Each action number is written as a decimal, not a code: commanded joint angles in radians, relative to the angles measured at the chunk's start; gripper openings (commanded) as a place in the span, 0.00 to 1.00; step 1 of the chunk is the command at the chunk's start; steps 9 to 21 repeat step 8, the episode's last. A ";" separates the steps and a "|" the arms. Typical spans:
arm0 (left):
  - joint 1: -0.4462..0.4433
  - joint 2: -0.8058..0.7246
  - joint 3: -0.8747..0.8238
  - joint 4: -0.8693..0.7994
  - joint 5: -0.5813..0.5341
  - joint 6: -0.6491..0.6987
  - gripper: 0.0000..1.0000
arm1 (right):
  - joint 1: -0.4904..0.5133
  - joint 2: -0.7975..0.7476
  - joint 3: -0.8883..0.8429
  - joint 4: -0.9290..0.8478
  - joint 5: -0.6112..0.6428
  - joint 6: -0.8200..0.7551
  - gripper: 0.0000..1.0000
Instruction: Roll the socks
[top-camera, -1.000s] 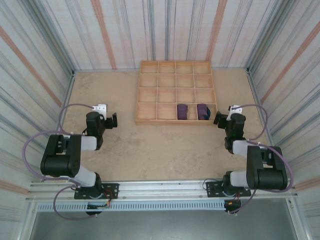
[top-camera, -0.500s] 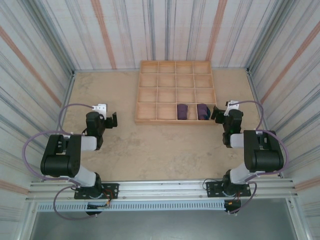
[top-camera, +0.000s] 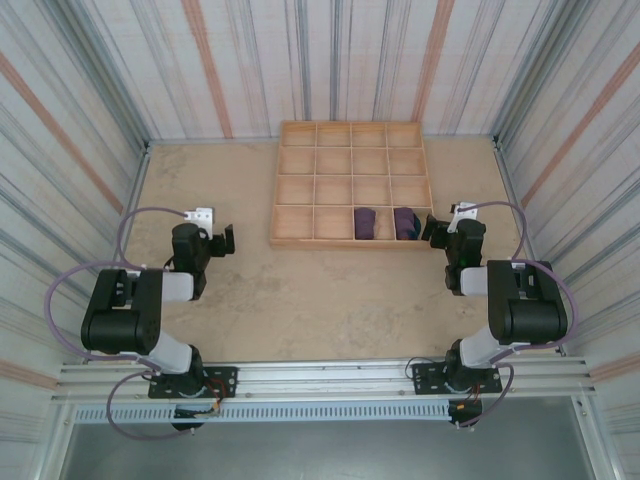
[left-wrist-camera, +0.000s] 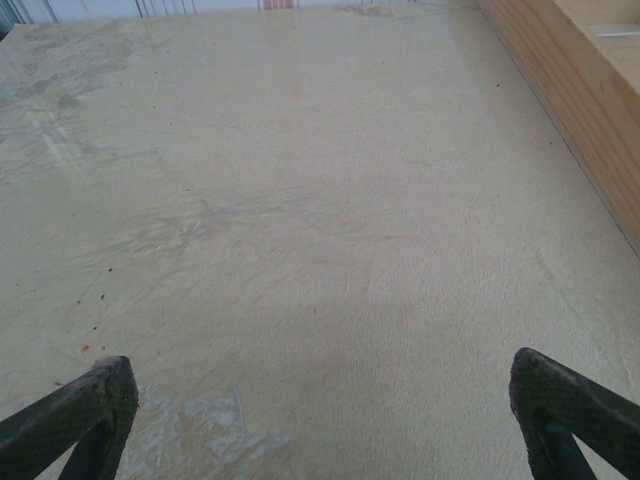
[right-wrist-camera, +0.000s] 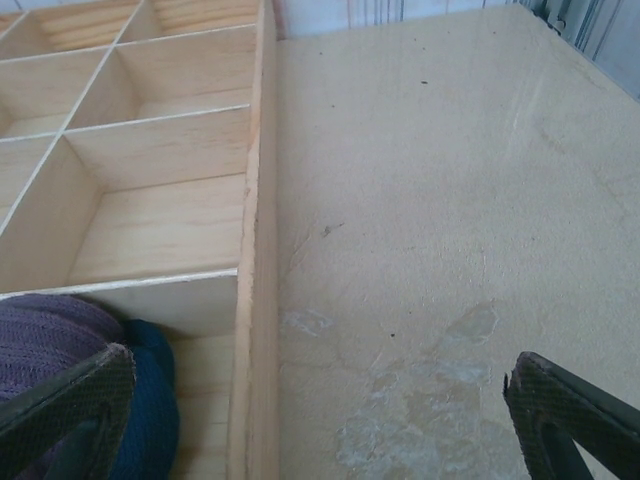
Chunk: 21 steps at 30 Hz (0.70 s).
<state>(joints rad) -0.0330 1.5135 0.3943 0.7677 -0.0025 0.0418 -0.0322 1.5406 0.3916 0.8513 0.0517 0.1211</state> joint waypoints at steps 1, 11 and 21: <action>0.005 -0.005 0.011 0.031 -0.023 0.018 0.99 | 0.001 0.006 0.003 -0.018 0.006 -0.021 0.99; 0.005 -0.006 0.011 0.030 -0.024 0.018 0.99 | -0.001 0.004 0.000 -0.013 -0.004 -0.021 0.99; 0.005 -0.006 0.011 0.030 -0.024 0.018 0.99 | -0.001 0.004 0.000 -0.013 -0.004 -0.021 0.99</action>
